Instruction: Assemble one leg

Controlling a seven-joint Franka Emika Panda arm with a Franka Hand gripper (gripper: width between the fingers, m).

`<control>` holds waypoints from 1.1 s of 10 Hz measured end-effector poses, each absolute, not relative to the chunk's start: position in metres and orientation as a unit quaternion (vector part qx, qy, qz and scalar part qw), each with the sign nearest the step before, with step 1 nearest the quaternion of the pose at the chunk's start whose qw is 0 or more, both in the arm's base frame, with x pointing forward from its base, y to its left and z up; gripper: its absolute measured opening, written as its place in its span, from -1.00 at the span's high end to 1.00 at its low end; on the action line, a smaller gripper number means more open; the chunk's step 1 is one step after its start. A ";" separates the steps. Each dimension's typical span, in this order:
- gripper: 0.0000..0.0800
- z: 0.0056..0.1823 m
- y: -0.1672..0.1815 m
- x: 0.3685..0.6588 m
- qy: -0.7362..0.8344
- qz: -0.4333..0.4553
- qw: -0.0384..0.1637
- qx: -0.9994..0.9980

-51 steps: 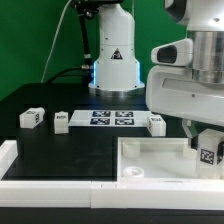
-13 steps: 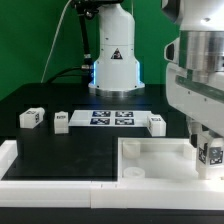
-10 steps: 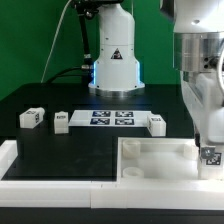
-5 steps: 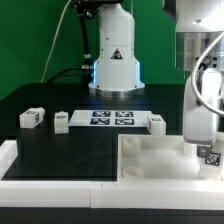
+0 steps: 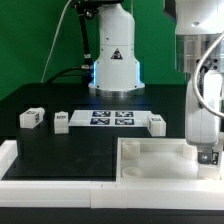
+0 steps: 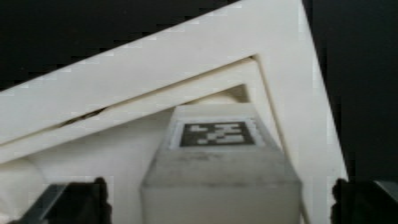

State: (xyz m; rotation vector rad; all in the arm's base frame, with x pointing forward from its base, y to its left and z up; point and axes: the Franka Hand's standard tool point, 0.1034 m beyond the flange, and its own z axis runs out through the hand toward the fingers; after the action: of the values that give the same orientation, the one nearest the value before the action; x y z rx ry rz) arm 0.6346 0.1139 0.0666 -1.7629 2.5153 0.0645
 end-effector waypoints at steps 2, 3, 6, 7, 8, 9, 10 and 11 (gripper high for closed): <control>-0.61 0.066 0.114 0.634 0.818 0.021 0.034 -0.574; -0.62 0.066 0.114 0.634 0.818 0.021 0.034 -0.574; -0.62 0.066 0.114 0.634 0.811 0.021 0.034 -0.584; -0.62 0.066 0.114 0.634 0.763 0.020 0.035 -0.645; -0.62 0.068 0.114 0.635 0.712 0.020 0.035 -0.701; -0.62 0.070 0.115 0.636 0.668 0.013 0.039 -0.743; -0.62 0.072 0.116 0.637 0.599 0.009 0.041 -0.800; -0.62 0.073 0.116 0.638 0.547 0.006 0.043 -0.836</control>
Offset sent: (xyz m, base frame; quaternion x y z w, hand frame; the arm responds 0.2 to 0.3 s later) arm 0.0000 0.0000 0.0000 0.0000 0.0000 0.0000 1.0000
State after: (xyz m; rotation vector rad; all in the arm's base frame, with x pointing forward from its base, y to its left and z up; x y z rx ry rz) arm 0.6375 0.1161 0.0732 -2.5576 1.6736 0.0186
